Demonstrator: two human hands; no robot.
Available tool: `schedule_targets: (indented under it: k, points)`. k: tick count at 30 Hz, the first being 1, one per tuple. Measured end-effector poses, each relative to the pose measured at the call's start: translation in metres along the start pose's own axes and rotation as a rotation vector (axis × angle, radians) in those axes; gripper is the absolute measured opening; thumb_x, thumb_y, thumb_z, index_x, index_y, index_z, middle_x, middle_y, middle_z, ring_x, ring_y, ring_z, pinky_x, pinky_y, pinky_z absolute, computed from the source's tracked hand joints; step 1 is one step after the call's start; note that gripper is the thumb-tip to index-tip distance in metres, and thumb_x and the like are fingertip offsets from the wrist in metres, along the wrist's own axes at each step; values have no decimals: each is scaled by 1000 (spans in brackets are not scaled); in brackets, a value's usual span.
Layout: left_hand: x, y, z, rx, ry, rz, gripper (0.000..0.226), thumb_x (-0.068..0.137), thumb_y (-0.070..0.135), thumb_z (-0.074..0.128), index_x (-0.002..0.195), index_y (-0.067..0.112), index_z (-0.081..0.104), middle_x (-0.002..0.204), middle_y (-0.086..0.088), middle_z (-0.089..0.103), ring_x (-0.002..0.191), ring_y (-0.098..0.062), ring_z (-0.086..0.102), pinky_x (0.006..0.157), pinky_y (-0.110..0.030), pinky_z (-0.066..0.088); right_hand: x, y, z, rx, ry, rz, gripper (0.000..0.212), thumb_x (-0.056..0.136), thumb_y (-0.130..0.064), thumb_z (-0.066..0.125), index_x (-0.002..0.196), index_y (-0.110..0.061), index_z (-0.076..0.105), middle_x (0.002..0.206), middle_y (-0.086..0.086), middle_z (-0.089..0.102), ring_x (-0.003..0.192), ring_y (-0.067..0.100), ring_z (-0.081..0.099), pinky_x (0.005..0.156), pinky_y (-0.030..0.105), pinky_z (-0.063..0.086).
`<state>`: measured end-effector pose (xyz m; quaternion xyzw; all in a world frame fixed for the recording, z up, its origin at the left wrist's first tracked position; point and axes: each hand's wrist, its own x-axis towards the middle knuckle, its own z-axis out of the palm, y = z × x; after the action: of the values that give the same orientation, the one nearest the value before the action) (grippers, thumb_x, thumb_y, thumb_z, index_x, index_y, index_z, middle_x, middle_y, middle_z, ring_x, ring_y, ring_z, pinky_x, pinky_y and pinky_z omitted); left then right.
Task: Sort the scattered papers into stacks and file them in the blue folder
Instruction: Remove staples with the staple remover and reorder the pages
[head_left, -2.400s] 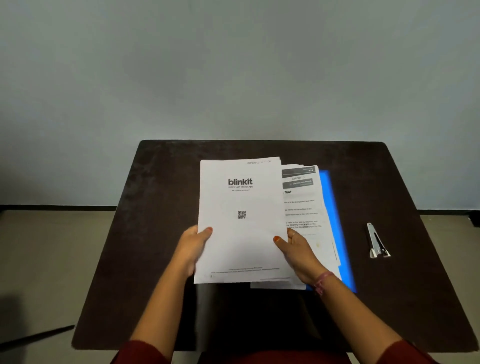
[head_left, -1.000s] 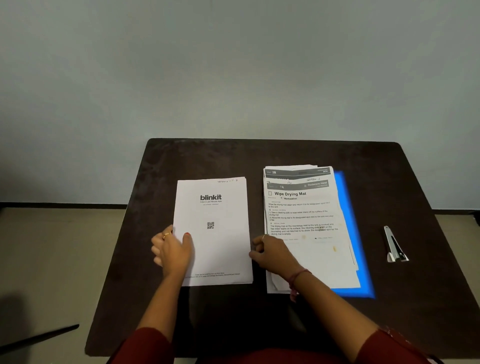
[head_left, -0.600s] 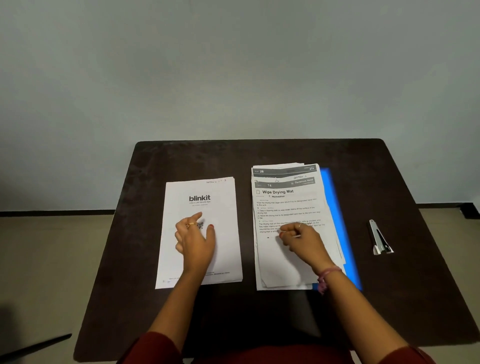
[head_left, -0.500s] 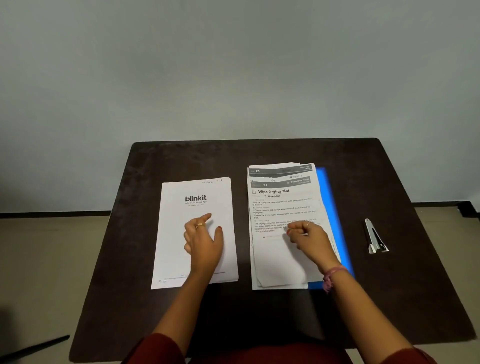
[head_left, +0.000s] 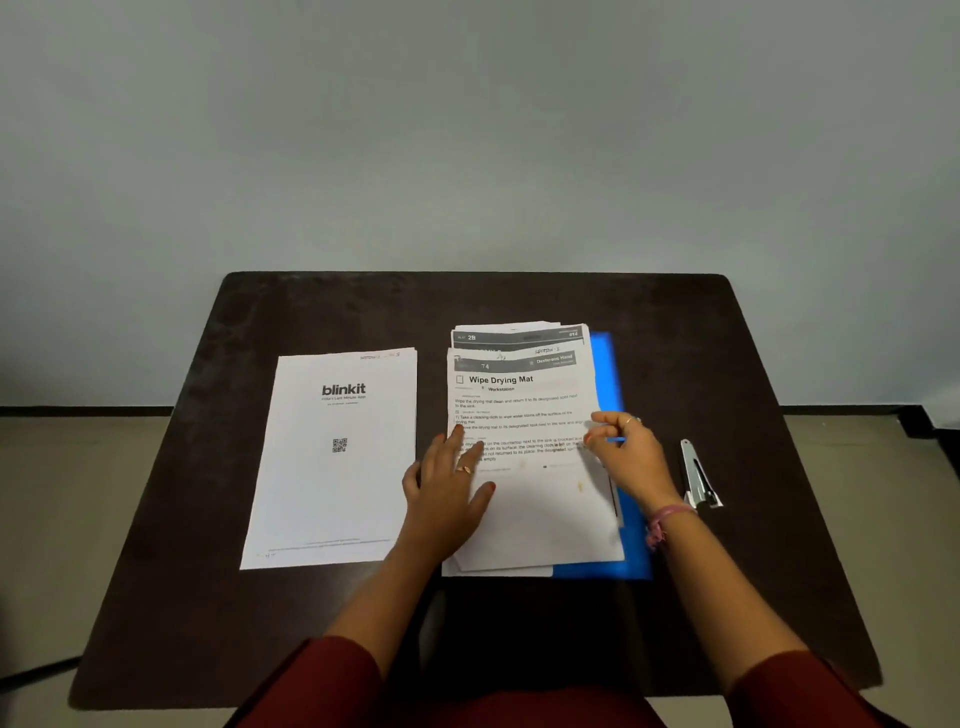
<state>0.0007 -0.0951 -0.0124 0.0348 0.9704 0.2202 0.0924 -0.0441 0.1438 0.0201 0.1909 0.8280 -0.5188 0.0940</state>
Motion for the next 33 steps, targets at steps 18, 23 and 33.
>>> schedule_targets:
  k: [18, 23, 33]
  points:
    - [20, -15, 39, 142, -39, -64, 76, 88, 75, 14, 147, 29, 28, 157, -3, 25, 144, -21, 12, 106, -61, 24, 109, -34, -4, -248, -180, -188, 73, 76, -13, 77, 140, -14, 41, 138, 5, 47, 116, 17, 49, 98, 32, 43]
    - [22, -21, 49, 150, -9, -51, 76, 88, 75, 17, 149, 30, 25, 160, -1, 17, 147, -19, 5, 109, -58, 14, 126, -37, -5, -313, -216, -185, 77, 74, -13, 79, 140, -15, 40, 136, 6, 47, 119, 21, 50, 102, 33, 44]
    - [23, -23, 54, 205, 21, -24, 74, 91, 70, 20, 150, 27, 29, 159, -4, 19, 146, -22, 12, 110, -48, 5, 148, -36, 3, -417, -202, -181, 53, 73, -28, 82, 119, -14, 60, 118, 5, 54, 108, 18, 55, 98, 32, 48]
